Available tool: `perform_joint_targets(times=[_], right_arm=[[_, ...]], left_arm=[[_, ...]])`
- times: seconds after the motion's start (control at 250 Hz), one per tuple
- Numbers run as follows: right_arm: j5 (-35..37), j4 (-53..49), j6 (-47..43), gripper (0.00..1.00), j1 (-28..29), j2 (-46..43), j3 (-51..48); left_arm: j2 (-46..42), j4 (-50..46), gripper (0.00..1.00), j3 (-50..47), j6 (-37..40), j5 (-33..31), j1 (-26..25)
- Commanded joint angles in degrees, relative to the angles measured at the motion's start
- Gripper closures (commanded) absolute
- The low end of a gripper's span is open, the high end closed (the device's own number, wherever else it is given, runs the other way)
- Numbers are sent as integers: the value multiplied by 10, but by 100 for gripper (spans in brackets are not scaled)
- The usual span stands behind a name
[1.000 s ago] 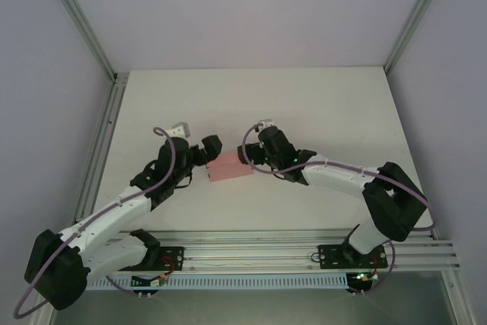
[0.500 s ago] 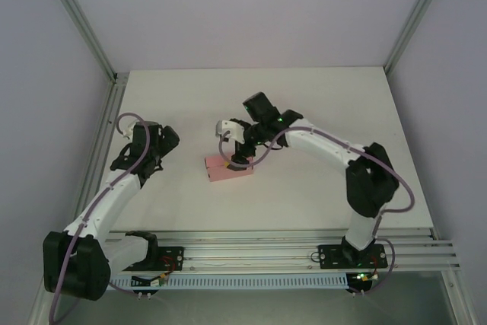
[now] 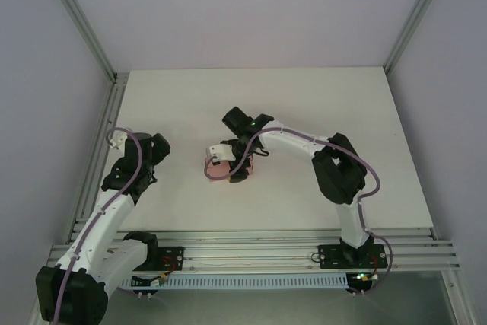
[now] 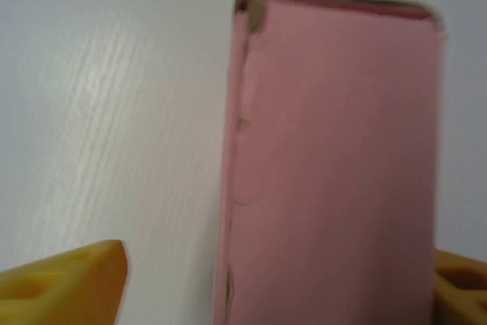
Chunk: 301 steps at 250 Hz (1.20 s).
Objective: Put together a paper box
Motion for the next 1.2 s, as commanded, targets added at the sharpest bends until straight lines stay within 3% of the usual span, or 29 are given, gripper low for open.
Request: perform_joint_targets(times=[0.0,0.032,0.188,0.435,0.587,0.687,0.867,1.002,1.114,1.166,1.198], right_arm=[[57,17,-2,42,10,-17,-8],[69,32,0,48,12,-25,-18],[155,118,9,58,12,-74,-70],[384,363,-27,56,-15,-103,-175],[473,523,-33,57,-25,-89,-253],[446,564,-15,56,-25,-107,-311],[324,519,20,44,-24,-187,-401],[300,499,52,38,-24,-249,-456],[288,422,88,18,-23,-304,-469],[270,375,116,1,-22,-327,-467],[259,347,132,0,-23,-344,-466]], left_arm=[[-8,-21,0,-5,11,-20,8],[-8,-21,0,-6,10,-20,8],[-16,-22,0,-7,10,-19,8],[-34,-22,0,-14,9,-30,9],[-40,-20,0,-21,8,-31,9],[-38,-23,0,-18,13,-32,9],[-38,-18,0,-16,15,-34,9],[-38,-14,0,-17,19,-35,10],[-35,-10,0,-14,25,-40,10],[-34,-7,0,-12,28,-40,10],[-33,-6,0,-10,29,-40,11]])
